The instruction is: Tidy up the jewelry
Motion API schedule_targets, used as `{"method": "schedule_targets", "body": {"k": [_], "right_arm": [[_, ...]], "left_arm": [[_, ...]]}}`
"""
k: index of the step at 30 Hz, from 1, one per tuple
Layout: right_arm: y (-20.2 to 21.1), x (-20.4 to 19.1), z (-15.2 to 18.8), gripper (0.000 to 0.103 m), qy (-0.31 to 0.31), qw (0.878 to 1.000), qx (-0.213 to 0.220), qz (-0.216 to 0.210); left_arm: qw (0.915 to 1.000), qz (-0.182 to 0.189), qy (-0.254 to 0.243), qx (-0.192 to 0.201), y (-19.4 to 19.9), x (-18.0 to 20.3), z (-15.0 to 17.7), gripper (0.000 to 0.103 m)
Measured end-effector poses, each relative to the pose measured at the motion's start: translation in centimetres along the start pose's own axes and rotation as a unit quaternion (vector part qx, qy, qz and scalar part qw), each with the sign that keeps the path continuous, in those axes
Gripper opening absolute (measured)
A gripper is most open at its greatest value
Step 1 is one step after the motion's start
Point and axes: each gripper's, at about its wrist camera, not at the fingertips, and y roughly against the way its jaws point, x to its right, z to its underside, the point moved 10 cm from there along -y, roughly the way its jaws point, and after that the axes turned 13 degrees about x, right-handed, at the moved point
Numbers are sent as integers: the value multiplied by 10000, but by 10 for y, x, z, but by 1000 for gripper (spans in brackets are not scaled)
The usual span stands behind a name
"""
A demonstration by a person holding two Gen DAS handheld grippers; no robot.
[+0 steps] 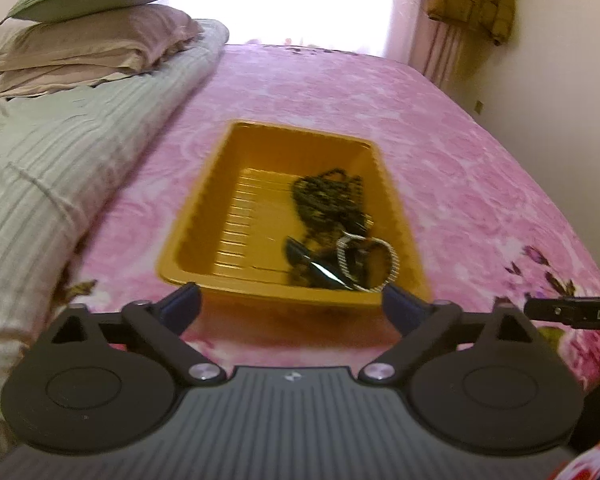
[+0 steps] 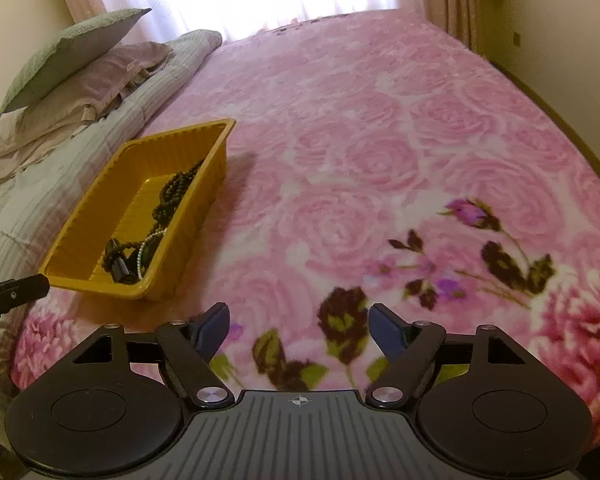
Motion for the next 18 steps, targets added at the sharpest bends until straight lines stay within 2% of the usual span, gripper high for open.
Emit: {"method": "schedule_targets", "body": {"k": [4,10,13,18], "right_arm": [[12,7,3,77,-49,9999,126,98],[28,16,7,77,104,9990,281,320],[31,18,11,77,195,9988,248,368],[35,24,18,77,212,9988,179,412]], "left_arm": [[9996,250,-124,-105,4,32,13,102],[9993,275,113,-241,5,56,29,103],[9998,99,1,-193,10,65,31,103],[9994,128,-98,-299,12,77,36,103]]}}
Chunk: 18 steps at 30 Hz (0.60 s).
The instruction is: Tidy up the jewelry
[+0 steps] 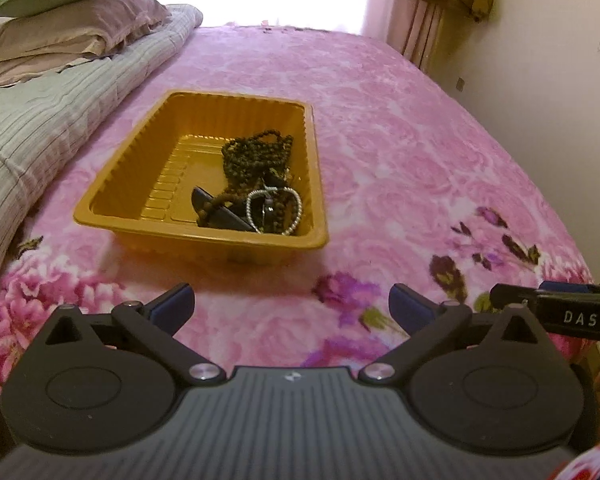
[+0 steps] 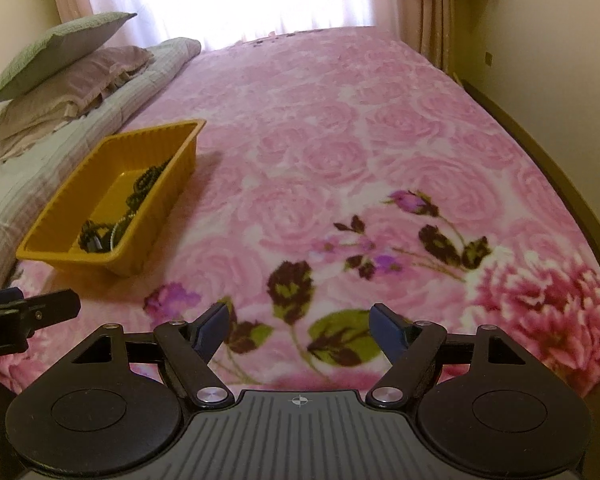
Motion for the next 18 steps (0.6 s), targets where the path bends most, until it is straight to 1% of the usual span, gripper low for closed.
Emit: {"method": "schedule_targets", "body": {"k": [2,9,18], "right_arm": [[0,1,1,77,-22,10000,-18,-4],[2,0,1,77,9,10000,-46,-44],[-1,-10,2,77,95,9998,-118,-115]], "left_arm": [[9999,-62,-89,-29,-1,3,1,103],[9997,-115,-71,-219,-5,7,7,103],[9995,-148,-194,-202,-6,10,7,103]]}}
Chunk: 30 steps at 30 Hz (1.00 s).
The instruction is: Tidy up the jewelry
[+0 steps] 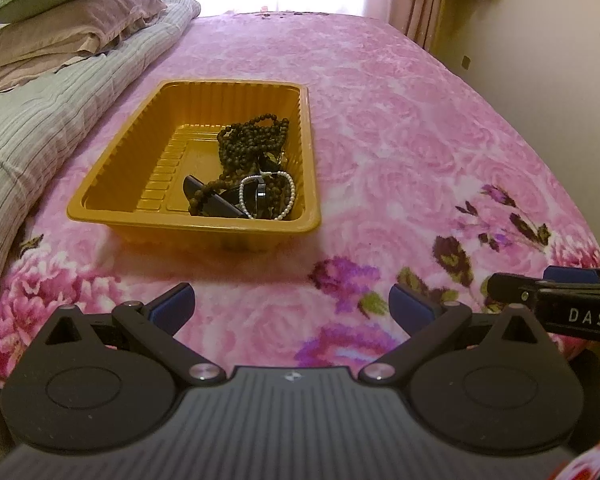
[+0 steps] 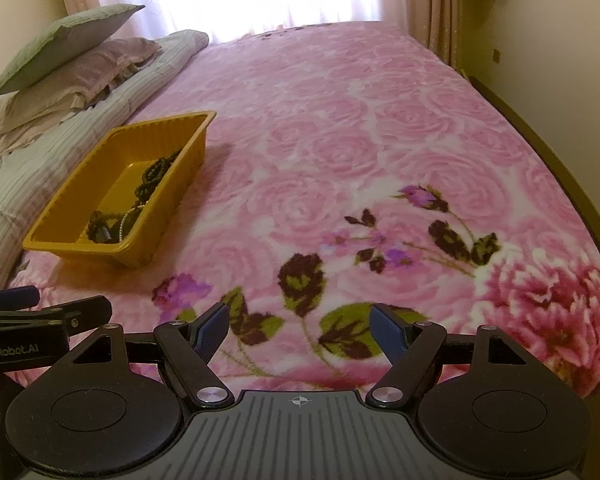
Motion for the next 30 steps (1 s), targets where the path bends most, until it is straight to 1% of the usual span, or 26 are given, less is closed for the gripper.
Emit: {"method": "schedule_targets", "body": {"k": [30], "right_arm": [[-1,-1,0,77,12,10000,-8,-39]], "left_arm": [[10000,17,-43,-1,0,2,0,103]]}}
